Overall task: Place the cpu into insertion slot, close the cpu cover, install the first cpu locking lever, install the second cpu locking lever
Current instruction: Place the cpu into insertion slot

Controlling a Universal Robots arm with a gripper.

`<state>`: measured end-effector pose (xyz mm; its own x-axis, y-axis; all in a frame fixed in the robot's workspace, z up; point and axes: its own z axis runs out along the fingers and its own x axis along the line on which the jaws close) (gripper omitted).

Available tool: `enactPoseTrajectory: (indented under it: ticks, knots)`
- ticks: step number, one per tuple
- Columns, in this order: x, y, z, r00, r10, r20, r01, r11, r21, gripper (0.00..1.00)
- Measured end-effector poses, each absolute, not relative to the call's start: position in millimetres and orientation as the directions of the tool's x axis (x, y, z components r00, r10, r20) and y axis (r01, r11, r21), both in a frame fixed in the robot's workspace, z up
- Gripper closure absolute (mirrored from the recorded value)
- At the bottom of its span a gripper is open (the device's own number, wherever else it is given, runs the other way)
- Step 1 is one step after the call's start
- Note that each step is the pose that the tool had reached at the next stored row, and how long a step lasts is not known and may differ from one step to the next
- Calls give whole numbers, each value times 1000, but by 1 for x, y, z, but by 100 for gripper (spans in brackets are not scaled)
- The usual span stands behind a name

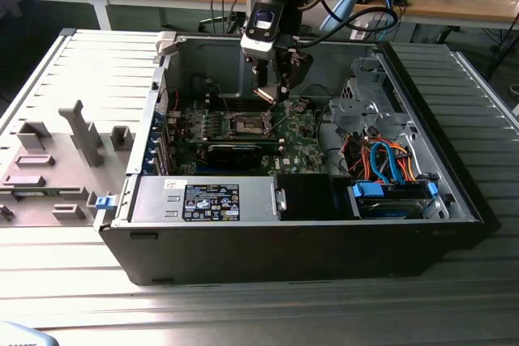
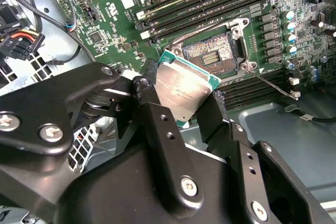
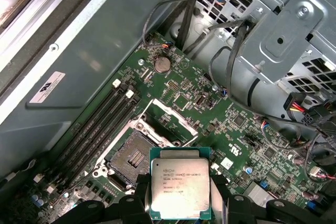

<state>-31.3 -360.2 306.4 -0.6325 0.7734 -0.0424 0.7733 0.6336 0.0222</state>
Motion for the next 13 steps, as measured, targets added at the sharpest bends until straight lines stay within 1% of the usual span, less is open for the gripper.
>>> enactPoseTrajectory:
  ticks: [13]
  knots:
    - [-31,-360,306,-627,778,-42,778,628,22,45]
